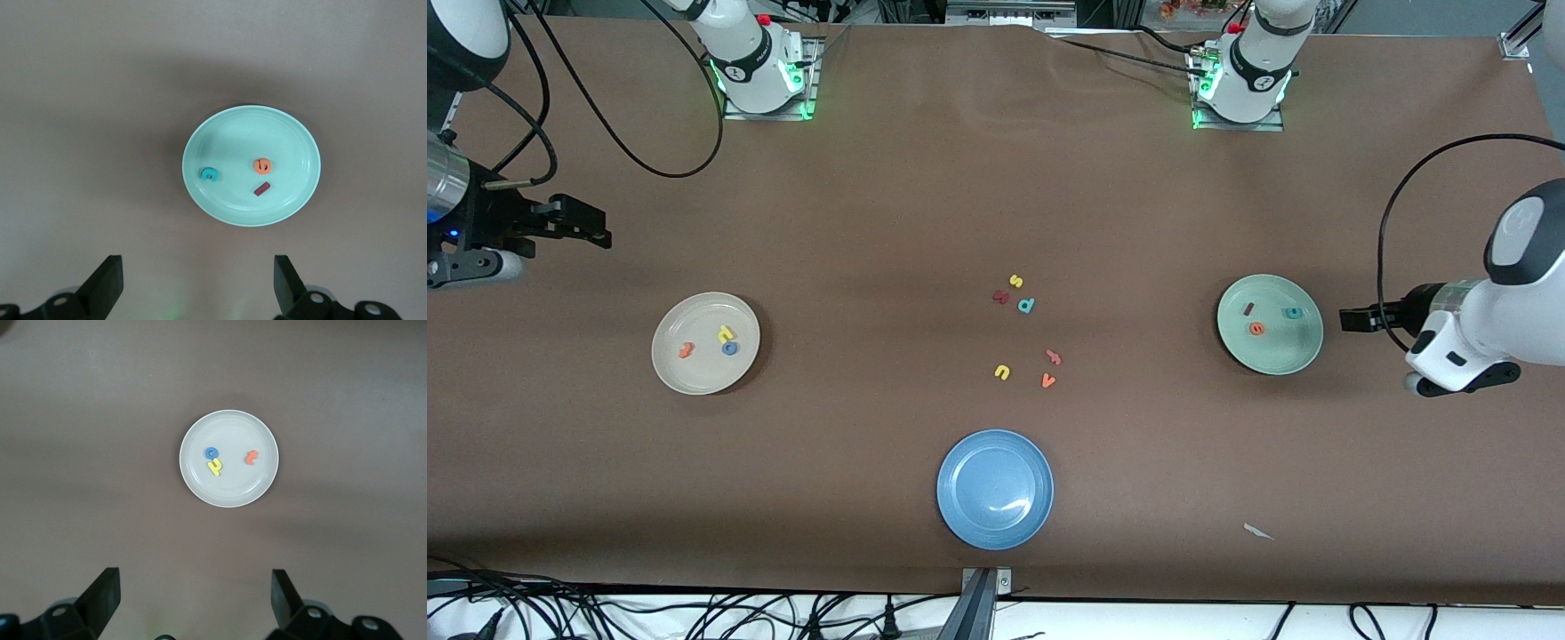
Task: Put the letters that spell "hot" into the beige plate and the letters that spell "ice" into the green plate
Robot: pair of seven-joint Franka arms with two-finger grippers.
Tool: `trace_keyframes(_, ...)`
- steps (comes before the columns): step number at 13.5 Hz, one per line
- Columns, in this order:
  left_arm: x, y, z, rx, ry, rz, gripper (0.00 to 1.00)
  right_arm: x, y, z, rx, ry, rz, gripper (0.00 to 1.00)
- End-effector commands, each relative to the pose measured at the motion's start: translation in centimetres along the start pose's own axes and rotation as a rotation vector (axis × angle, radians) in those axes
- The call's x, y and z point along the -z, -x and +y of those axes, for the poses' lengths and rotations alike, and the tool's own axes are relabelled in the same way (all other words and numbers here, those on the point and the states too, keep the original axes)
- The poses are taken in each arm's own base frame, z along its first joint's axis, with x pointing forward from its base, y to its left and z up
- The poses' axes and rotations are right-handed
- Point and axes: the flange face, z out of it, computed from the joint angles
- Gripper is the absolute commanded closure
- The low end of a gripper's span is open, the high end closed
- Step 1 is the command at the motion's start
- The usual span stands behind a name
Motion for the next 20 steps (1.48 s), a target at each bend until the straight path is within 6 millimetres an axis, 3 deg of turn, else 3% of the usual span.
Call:
trace_keyframes(1,3.1,1.2,-1.1,-0.051,0.015,-0.016,0.01,0.7,0.2,-0.3,-0.004,-0.012,-0.010,0.00)
trace_keyframes(3,4.5,1.6,-1.4,-0.066,0.022,-0.007,0.00,0.9,0.4,-0.3,-0.021,-0.004,-0.006,0.00)
trace_keyframes(7,6.7,1.5,1.0,-0.145,-0.044,-0.023,0.00,0.9,0.8,0.1,-0.029,0.025,-0.032,0.00)
trace_keyframes(9,6.7,1.3,2.3,-0.149,-0.079,-0.062,0.00,0.9,0.8,0.5,-0.039,0.020,-0.032,0.00)
trace_keyframes(12,8.3,2.6,3.6,-0.095,-0.049,-0.051,0.00,0.8,0.8,0.3,-0.044,0.027,-0.034,0.00)
trace_keyframes(16,12.2,4.8,2.1,-0.063,0.112,0.047,0.04,0.8,0.7,-0.3,-0.035,0.026,-0.032,0.00)
trace_keyframes(20,12.9,7.0,2.6,-0.072,0.126,0.141,0.04,0.7,0.6,-0.6,-0.029,0.027,-0.035,0.00)
